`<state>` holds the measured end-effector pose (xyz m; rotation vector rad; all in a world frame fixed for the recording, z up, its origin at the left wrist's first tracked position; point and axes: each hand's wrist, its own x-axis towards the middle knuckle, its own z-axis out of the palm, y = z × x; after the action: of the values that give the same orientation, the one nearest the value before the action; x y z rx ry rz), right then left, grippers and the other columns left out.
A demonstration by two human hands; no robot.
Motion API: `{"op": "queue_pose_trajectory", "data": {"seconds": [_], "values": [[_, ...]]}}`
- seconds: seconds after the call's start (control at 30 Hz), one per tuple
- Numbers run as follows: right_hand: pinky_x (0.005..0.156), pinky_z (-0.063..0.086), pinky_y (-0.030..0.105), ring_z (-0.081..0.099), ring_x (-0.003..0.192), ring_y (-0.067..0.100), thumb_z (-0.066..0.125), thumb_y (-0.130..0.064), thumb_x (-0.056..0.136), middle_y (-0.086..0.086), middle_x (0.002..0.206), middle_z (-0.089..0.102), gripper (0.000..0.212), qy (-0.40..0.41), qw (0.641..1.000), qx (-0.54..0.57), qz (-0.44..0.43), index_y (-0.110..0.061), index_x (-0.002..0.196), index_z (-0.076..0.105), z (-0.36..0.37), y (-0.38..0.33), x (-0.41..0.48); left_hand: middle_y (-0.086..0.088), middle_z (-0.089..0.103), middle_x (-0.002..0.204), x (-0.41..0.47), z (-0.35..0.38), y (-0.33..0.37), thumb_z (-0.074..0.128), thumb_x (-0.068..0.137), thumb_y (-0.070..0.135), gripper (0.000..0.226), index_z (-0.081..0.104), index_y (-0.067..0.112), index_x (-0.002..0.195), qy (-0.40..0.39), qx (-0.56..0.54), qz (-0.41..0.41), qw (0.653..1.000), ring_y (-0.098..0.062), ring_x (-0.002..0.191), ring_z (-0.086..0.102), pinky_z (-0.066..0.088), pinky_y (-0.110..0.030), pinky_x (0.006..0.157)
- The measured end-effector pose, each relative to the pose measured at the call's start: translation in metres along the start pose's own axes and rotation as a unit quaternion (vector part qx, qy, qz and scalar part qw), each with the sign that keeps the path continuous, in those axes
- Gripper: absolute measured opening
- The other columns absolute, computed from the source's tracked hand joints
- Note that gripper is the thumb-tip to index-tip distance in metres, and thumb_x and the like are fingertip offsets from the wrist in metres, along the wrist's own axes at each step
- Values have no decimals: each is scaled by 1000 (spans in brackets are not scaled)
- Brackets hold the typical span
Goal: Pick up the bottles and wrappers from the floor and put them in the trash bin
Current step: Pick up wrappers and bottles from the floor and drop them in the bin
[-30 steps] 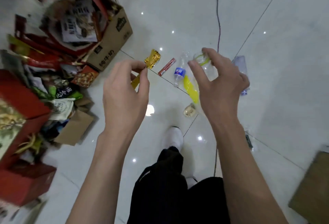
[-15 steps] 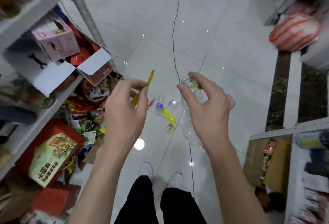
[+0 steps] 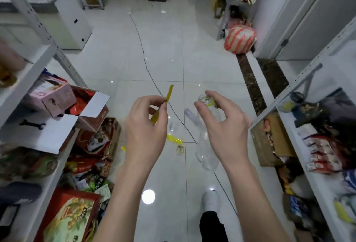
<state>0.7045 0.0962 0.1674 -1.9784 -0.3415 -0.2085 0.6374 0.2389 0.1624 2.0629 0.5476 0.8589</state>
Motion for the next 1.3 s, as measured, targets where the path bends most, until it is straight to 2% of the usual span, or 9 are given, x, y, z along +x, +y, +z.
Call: {"op": "queue_pose_trajectory", "data": {"seconds": [0.33, 0.43, 0.5, 0.73, 0.9, 1.0, 1.1, 1.2, 1.3], "values": [[108, 39, 53, 58, 105, -5, 67, -57, 87, -36, 99, 60, 25, 108, 992, -50, 45, -52, 111, 59, -68, -47, -124, 13, 64, 94, -79, -44, 40, 63, 94, 15, 9, 67, 23, 97, -131, -64, 51, 988, -3, 87, 60, 45, -15, 72], [107, 40, 54, 59, 107, -4, 61, -64, 85, -32, 103, 64, 33, 163, 982, -69, 61, -47, 114, 65, -112, -41, -164, 13, 65, 95, -117, -33, 67, 64, 93, 16, 10, 66, 26, 96, -182, -87, 83, 976, -3, 86, 61, 41, -9, 70], [105, 42, 54, 62, 106, 0, 60, -66, 84, -25, 104, 69, 40, 209, 972, -80, 79, -44, 116, 68, -143, -35, -197, 12, 66, 96, -149, -24, 84, 64, 93, 17, 10, 66, 26, 97, -222, -100, 107, 964, -4, 86, 62, 42, -12, 69], [105, 44, 52, 61, 112, 1, 60, -69, 84, -27, 112, 67, 38, 354, 913, -122, 158, -50, 117, 64, -266, -16, -350, 14, 64, 97, -308, -7, 156, 63, 93, 17, 14, 62, 31, 96, -368, -133, 204, 897, -5, 84, 59, 43, -14, 72], [113, 30, 40, 56, 114, 0, 64, -61, 87, -24, 109, 67, 37, 423, 863, -156, 228, -39, 117, 69, -347, -11, -484, 11, 65, 99, -448, -16, 196, 62, 95, 20, 9, 67, 22, 103, -457, -145, 247, 842, -3, 88, 58, 42, -10, 75], [114, 27, 40, 56, 114, 1, 64, -61, 89, -22, 114, 68, 37, 457, 827, -182, 271, -39, 119, 68, -391, -14, -562, 10, 65, 98, -530, -24, 219, 63, 95, 19, 9, 66, 20, 103, -510, -159, 266, 803, -1, 88, 58, 44, -13, 76], [114, 32, 46, 59, 113, 5, 63, -63, 88, -19, 112, 69, 41, 504, 790, -190, 294, -38, 119, 69, -430, -14, -630, 7, 65, 96, -599, -30, 241, 63, 94, 18, 7, 65, 20, 101, -552, -169, 274, 769, -4, 88, 60, 47, -21, 79], [109, 39, 50, 61, 110, 6, 61, -67, 84, -21, 110, 69, 42, 553, 756, -175, 304, -41, 116, 68, -458, -9, -675, 9, 65, 94, -642, -32, 256, 64, 94, 19, 6, 64, 22, 99, -575, -183, 279, 747, -3, 88, 61, 43, -12, 78], [107, 42, 51, 61, 110, 5, 60, -67, 83, -27, 106, 66, 42, 565, 744, -166, 316, -43, 117, 66, -473, 4, -696, 9, 65, 95, -667, -23, 261, 63, 95, 23, 6, 64, 19, 99, -591, -161, 286, 737, -3, 89, 60, 42, -10, 78]]}}
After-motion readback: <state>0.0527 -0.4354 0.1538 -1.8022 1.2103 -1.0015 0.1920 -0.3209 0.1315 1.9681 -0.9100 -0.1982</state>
